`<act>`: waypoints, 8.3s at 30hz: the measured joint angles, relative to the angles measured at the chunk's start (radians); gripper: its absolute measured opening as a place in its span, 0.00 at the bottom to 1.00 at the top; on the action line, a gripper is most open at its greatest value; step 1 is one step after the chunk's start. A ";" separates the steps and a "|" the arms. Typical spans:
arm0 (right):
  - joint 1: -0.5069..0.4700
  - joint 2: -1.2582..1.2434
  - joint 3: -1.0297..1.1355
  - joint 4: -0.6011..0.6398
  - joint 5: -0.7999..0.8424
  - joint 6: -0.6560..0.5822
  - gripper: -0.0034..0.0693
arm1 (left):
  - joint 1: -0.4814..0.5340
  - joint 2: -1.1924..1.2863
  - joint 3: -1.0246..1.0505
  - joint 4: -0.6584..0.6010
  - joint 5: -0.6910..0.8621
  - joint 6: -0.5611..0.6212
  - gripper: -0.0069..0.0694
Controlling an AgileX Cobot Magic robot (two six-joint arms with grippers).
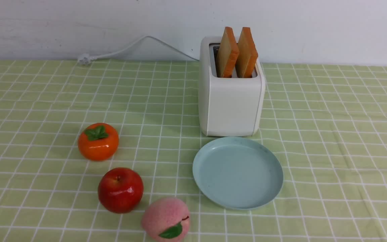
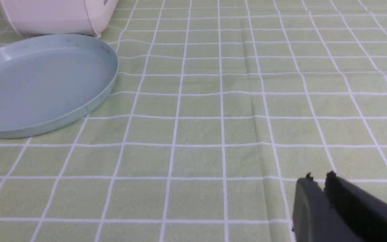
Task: Take toasted bread from bread machine on green coffee tablecloth place on plate.
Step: 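Reach for a toast slice standing in the toaster with the left gripper, then place the slice of bread on the plate with the left gripper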
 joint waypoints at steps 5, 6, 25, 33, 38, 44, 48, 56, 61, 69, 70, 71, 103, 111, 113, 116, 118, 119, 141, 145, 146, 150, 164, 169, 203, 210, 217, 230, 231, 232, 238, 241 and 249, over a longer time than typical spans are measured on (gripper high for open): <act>0.000 0.000 0.000 0.000 0.000 0.000 0.15 | 0.000 0.000 0.000 0.000 0.000 0.000 0.28; 0.000 0.000 0.000 0.000 0.000 0.000 0.15 | 0.000 0.000 0.000 0.000 0.000 0.000 0.28; 0.000 0.000 0.000 0.000 0.000 0.000 0.17 | 0.000 0.000 0.000 -0.037 -0.084 0.002 0.30; 0.000 0.000 0.000 -0.007 -0.005 0.000 0.19 | 0.000 0.000 0.000 -0.462 -0.253 -0.111 0.31; 0.000 0.000 0.011 0.017 -0.071 0.037 0.19 | 0.000 0.000 0.000 -0.728 -0.342 -0.132 0.31; 0.000 0.000 0.013 0.266 -0.211 0.216 0.20 | 0.000 0.000 0.000 -0.793 -0.390 -0.095 0.31; 0.000 0.000 0.013 0.338 -0.263 0.267 0.21 | 0.000 0.000 0.000 -0.797 -0.397 -0.033 0.29; 0.000 0.001 -0.039 0.357 -0.173 0.272 0.14 | 0.000 0.025 -0.058 -0.810 -0.321 0.029 0.20; 0.000 0.088 -0.216 0.370 0.030 0.083 0.04 | 0.000 0.286 -0.264 -0.755 -0.142 0.215 0.07; 0.000 0.218 -0.351 0.433 0.211 -0.196 0.04 | -0.016 0.717 -0.558 -0.761 -0.030 0.510 0.07; 0.000 0.222 -0.356 0.447 0.216 -0.217 0.04 | -0.027 0.757 -0.581 -0.773 -0.030 0.536 0.07; 0.000 0.222 -0.356 0.447 0.216 -0.217 0.04 | -0.029 0.776 -0.592 -0.776 -0.030 0.549 0.07; 0.000 0.277 -0.466 0.687 -0.032 -0.606 0.05 | -0.431 1.682 -1.232 -1.485 -0.171 1.451 0.48; 0.000 0.277 -0.466 0.694 -0.052 -0.607 0.06 | -0.431 1.866 -1.429 -1.485 -0.186 1.468 0.69; 0.000 0.277 -0.466 0.695 -0.050 -0.607 0.06 | -0.431 1.930 -1.508 -1.485 -0.227 1.484 0.70; 0.000 0.277 -0.466 0.695 -0.048 -0.607 0.06 | -0.431 1.985 -1.572 -1.485 -0.243 1.492 0.70; 0.000 0.277 -0.466 0.695 -0.047 -0.607 0.06 | -0.431 2.025 -1.620 -1.486 -0.251 1.499 0.70; 0.000 0.277 -0.466 0.695 -0.047 -0.607 0.06 | -0.431 2.042 -1.643 -1.486 -0.260 1.508 0.70; 0.000 0.279 -0.466 0.695 -0.029 -0.607 0.07 | -0.431 2.202 -1.848 -1.496 -0.397 1.537 0.57; 0.000 0.279 -0.466 0.695 -0.027 -0.607 0.07 | -0.431 2.202 -1.848 -1.496 -0.397 1.537 0.43; 0.000 0.279 -0.466 0.695 -0.027 -0.607 0.07 | -0.431 2.202 -1.848 -1.496 -0.397 1.537 0.42; 0.000 0.279 -0.466 0.696 -0.025 -0.607 0.07 | -0.431 2.202 -1.848 -1.497 -0.397 1.536 0.23; 0.000 0.279 -0.466 0.695 -0.023 -0.607 0.08 | -0.431 2.118 -1.847 -1.500 -0.397 1.532 0.22; 0.000 0.279 -0.466 0.695 -0.024 -0.607 0.08 | -0.431 2.055 -1.847 -1.500 -0.397 1.532 0.22; 0.000 0.279 -0.466 0.695 -0.037 -0.607 0.09 | -0.433 1.784 -1.295 -1.077 0.190 0.773 0.22; 0.000 0.279 -0.466 0.695 -0.036 -0.607 0.09 | -0.433 1.896 -1.295 -1.130 0.080 0.772 0.22; 0.000 0.279 -0.466 0.698 -0.033 -0.607 0.09 | -0.433 1.947 -1.295 -1.160 0.076 0.769 0.23; 0.000 0.279 -0.466 0.695 -0.018 -0.607 0.09 | -0.431 1.925 -1.296 -1.001 0.070 0.647 0.90; 0.000 0.279 -0.466 0.695 -0.018 -0.607 0.09 | -0.430 1.911 -1.296 -0.964 0.070 0.618 0.91; 0.000 0.279 -0.466 0.696 -0.018 -0.607 0.09 | -0.430 1.896 -1.296 -0.924 0.070 0.585 0.92; 0.000 0.279 -0.466 0.698 -0.018 -0.607 0.09 | -0.427 1.819 -1.296 -0.645 0.086 0.378 0.84; 0.000 0.279 -0.466 0.706 -0.017 -0.607 0.09 | -0.418 1.775 -1.296 -0.530 0.111 0.277 0.76; 0.000 0.308 -0.469 0.740 0.016 -0.607 0.09 | -0.410 1.501 -1.296 -0.194 0.287 0.118 0.13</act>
